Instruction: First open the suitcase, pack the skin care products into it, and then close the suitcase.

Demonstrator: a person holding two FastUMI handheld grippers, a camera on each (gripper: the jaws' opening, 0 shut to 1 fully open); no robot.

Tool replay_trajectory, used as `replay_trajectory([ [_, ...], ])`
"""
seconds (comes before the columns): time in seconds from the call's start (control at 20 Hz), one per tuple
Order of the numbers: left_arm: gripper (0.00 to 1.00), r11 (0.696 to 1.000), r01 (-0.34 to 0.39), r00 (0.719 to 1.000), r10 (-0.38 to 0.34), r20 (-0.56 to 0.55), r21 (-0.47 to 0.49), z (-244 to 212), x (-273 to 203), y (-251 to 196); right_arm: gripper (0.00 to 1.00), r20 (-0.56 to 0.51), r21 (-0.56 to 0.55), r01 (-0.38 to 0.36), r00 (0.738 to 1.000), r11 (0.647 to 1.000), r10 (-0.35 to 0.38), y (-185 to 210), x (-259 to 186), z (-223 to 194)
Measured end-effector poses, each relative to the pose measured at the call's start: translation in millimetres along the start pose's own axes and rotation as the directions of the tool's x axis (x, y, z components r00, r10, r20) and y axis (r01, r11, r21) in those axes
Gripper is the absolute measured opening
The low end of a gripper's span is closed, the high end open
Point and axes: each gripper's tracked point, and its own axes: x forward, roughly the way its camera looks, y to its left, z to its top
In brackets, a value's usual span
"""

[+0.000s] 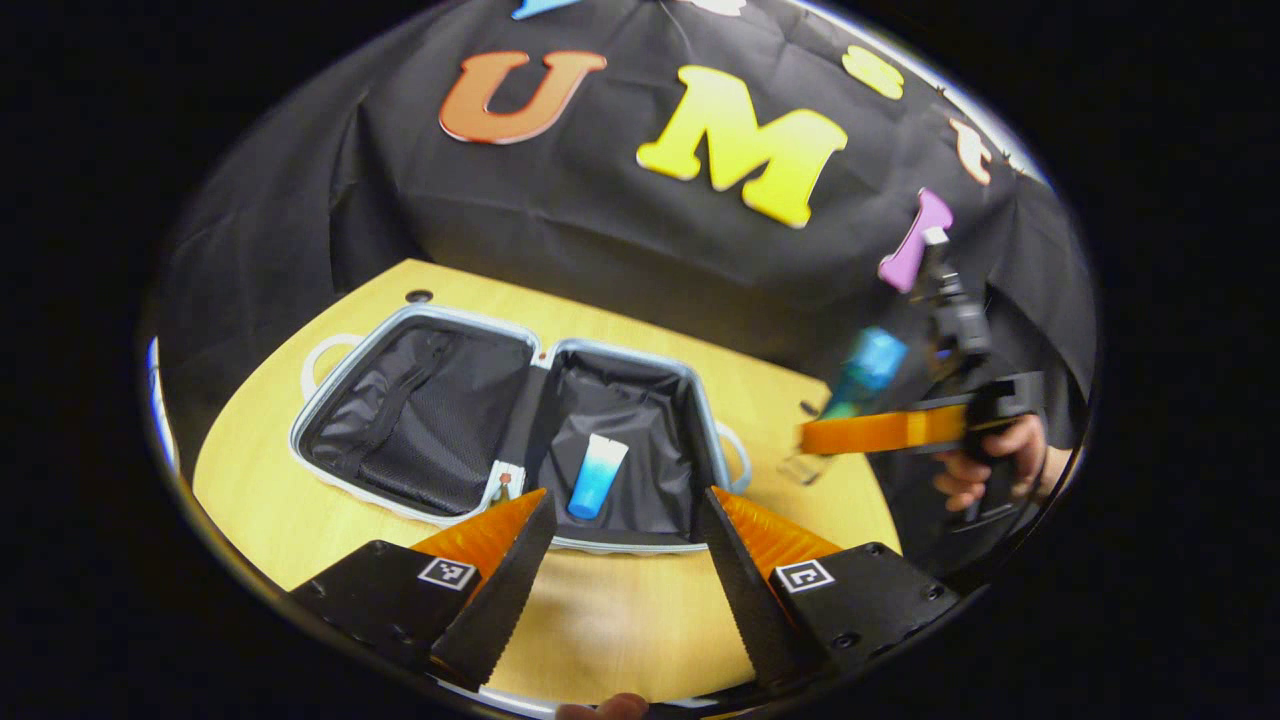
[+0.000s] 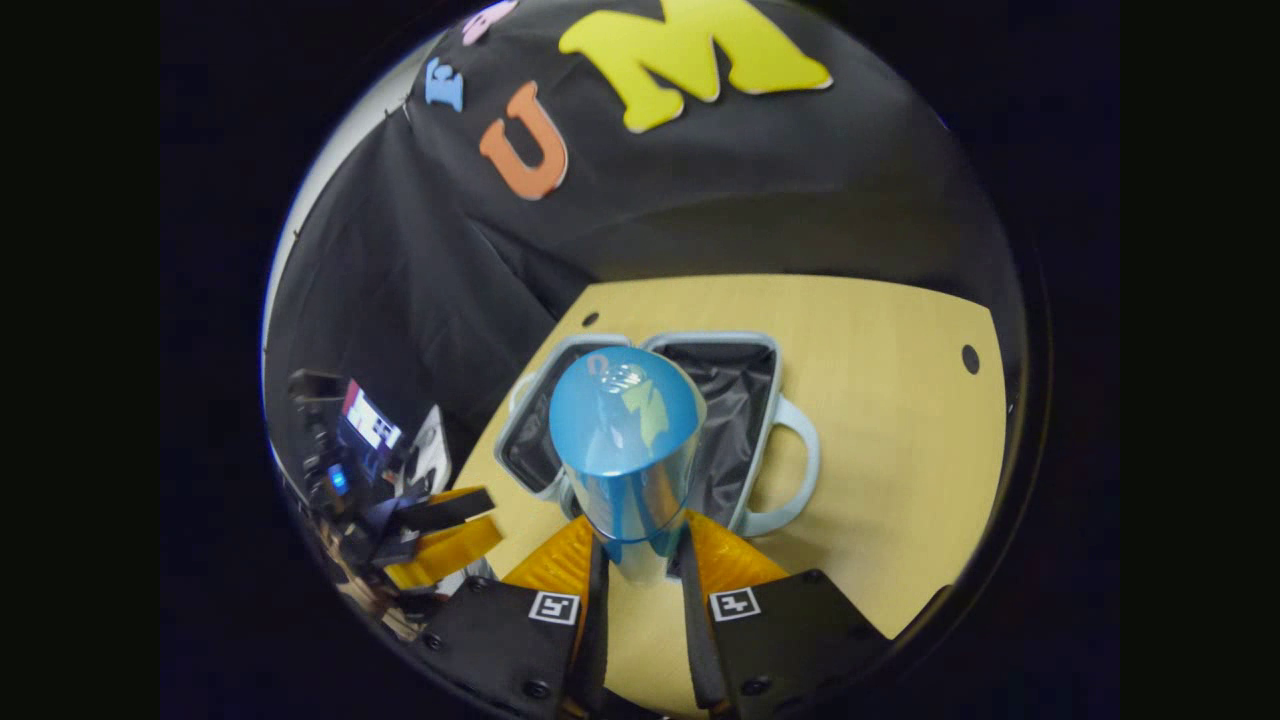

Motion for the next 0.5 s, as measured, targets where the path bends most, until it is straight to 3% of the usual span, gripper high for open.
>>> replay_trajectory([
  [0.25, 0.95, 0.997, -0.054, 0.994, 0.058, 0.090, -0.053, 1, -51, 32, 0.30, -0.222, 0.131, 0.116, 0.971, 0.985, -0.084, -10, 76, -17],
  [0.5, 0.95, 0.989, -0.117, 0.988, 0.126, 0.093, -0.090, -14, -75, 69, 0.30, -0.360, 0.295, 0.269, 0.920, 0.917, -0.155, -31, 123, -29],
])
